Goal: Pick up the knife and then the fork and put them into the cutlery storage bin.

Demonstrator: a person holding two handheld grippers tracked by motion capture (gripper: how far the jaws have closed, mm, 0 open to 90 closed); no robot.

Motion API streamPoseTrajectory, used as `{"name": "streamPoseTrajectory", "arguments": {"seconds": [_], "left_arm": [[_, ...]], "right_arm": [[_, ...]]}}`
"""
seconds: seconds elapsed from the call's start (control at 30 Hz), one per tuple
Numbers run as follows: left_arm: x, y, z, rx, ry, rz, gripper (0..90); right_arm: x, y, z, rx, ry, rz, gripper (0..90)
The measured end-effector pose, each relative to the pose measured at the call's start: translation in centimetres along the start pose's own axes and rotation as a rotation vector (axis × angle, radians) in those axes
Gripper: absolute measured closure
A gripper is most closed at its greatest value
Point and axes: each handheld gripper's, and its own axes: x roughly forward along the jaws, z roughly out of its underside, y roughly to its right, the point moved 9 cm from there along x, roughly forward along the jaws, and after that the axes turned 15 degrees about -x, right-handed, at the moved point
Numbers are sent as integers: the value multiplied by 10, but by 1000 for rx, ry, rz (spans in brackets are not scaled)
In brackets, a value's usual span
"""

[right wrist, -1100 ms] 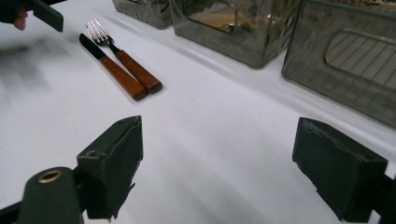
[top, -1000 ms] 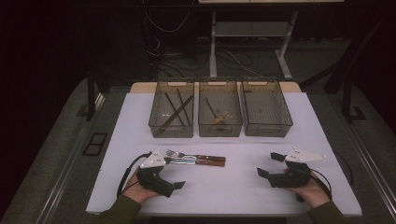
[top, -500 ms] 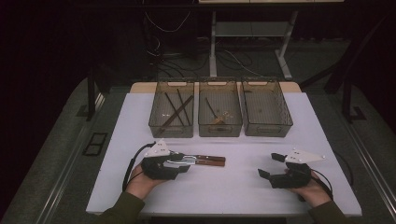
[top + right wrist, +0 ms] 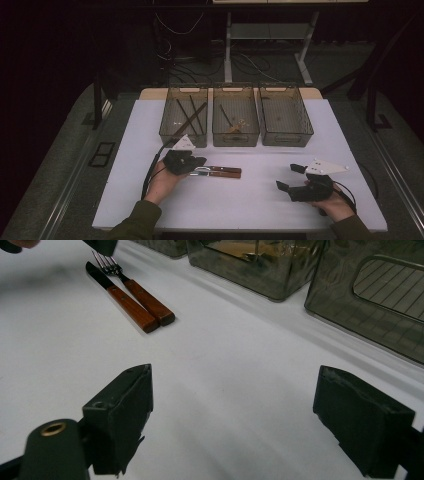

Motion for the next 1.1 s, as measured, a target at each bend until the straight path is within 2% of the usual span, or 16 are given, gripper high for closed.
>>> {"name": "streamPoseTrajectory", "arguments": {"seconds": [0.17,0.23,0.37,0.6,0.67,0.93,1.0,1.07,1.1], "left_arm": [[10,-10,0,13,-36,-49,895],[15,-12,1,5,-50,-55,895],[20,-15,7,27,-95,-85,895],[19,-16,11,26,-120,-81,896],[18,-17,11,43,-127,-79,896],[10,-12,15,20,-129,-45,896],[9,-13,15,45,-129,-43,896],[11,-12,15,45,-119,-51,895],[12,-13,14,59,-117,-51,895]], "right_arm": [[0,0,0,-4,1,-2,164],[0,0,0,-4,1,0,164],[0,0,0,-4,2,2,164],[-1,0,-1,5,8,1,164],[-1,1,-1,5,9,1,164],[-2,2,-1,14,11,2,164],[-1,3,-1,15,14,2,164],[-1,3,-1,17,12,1,164],[-1,3,-1,17,11,2,164]]}}
